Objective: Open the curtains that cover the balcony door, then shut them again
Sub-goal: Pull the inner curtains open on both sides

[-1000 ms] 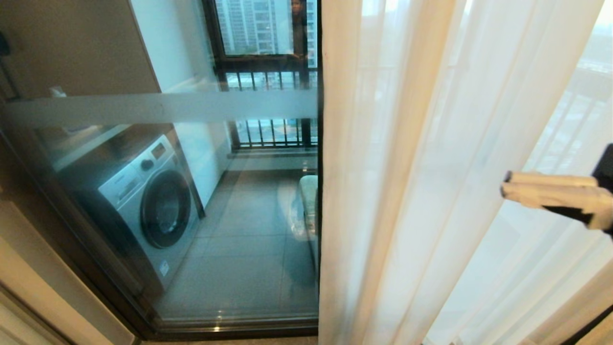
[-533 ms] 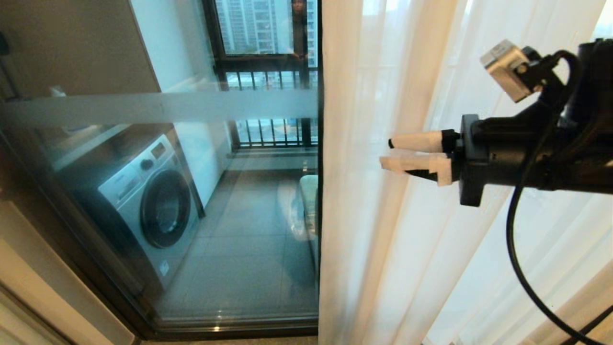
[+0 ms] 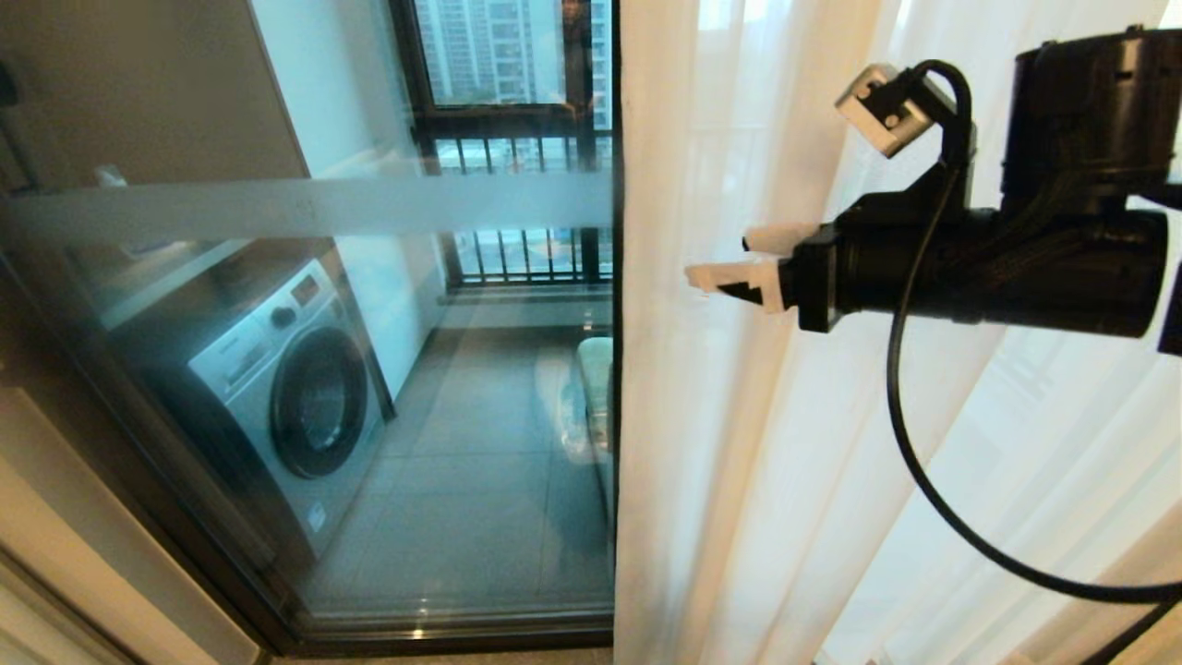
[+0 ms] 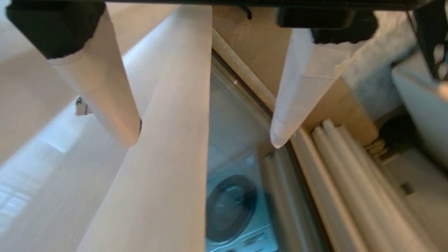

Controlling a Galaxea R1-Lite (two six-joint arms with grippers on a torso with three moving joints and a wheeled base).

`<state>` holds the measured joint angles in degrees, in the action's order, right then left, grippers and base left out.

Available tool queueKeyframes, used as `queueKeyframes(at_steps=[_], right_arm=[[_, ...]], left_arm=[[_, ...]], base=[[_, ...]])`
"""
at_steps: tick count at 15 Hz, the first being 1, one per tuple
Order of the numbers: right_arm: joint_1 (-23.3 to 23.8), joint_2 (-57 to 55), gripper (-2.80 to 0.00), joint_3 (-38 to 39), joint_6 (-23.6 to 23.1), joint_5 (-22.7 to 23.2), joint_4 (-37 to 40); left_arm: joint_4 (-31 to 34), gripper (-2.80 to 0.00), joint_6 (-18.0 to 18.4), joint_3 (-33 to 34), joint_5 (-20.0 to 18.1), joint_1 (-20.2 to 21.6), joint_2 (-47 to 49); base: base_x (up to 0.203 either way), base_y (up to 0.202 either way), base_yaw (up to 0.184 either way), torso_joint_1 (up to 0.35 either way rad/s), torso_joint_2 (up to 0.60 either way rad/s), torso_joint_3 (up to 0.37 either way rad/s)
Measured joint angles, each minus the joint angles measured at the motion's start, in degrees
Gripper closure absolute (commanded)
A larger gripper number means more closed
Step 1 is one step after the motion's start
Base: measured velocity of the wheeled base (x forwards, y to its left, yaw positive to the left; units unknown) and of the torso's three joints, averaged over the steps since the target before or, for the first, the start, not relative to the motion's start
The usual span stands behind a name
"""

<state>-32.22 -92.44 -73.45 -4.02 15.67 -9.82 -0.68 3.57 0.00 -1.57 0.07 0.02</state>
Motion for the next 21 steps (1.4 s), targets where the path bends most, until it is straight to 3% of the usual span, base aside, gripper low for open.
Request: queueKeyframes(at_steps=[7,11,15,21], right_arm=[[-5.34,-11.23,-2.8,-18.07,4.37,-14.44,2.81],[-6.43,-16.55,-2.8,-22.81,4.73,-24.56,2.3],[-6.37,-19.37,-2.8,-28.49,4.68,-27.06,2.39],[-2.35,-19.83,-2.8,-32.64,4.05,-27.52,0.8]], left_arm=[[0.02,0.0,0.0,0.0,0.01,0.0,0.0],[-0.02,0.0,0.01,0.0,0.02,0.0,0.0],[0.0,0.0,0.0,0.0,0.01,0.0,0.0],[0.0,0.0,0.01,0.0,0.0,0.0,0.0]], base=[[0.0,0.0,0.0,0.0,0.0,0.0],[0.0,0.0,0.0,0.0,0.0,0.0],[0.0,0.0,0.0,0.0,0.0,0.0],[0.0,0.0,0.0,0.0,0.0,0.0]])
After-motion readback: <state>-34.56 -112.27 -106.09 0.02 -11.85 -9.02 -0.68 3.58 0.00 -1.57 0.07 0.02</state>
